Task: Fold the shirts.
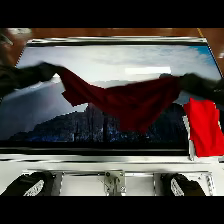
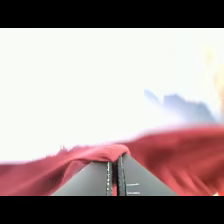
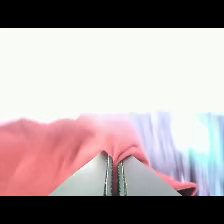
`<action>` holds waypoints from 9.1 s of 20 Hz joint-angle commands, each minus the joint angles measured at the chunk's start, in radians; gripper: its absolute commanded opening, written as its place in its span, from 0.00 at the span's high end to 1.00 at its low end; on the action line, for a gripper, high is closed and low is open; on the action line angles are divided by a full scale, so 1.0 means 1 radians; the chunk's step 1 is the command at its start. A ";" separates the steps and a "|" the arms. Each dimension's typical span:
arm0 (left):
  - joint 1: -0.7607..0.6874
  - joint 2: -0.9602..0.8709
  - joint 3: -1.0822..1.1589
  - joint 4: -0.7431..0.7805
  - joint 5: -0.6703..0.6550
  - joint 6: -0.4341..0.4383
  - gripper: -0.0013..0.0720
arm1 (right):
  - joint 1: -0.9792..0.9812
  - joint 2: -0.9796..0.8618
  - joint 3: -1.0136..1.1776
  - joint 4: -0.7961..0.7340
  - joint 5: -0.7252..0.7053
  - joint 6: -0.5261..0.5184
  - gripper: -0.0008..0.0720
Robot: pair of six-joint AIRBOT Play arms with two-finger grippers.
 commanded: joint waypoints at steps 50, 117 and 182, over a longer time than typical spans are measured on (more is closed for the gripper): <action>0.026 0.349 -0.643 0.301 0.035 -0.313 0.93 | 0.080 -0.621 -0.427 0.188 -0.030 -0.126 0.22; 0.385 -0.617 0.047 0.422 -0.663 -0.115 0.17 | -0.060 -0.801 0.393 -0.345 0.530 0.056 0.04; 0.526 0.355 0.669 0.393 -0.559 -0.128 0.93 | -0.025 0.249 0.708 -0.246 0.287 0.154 0.90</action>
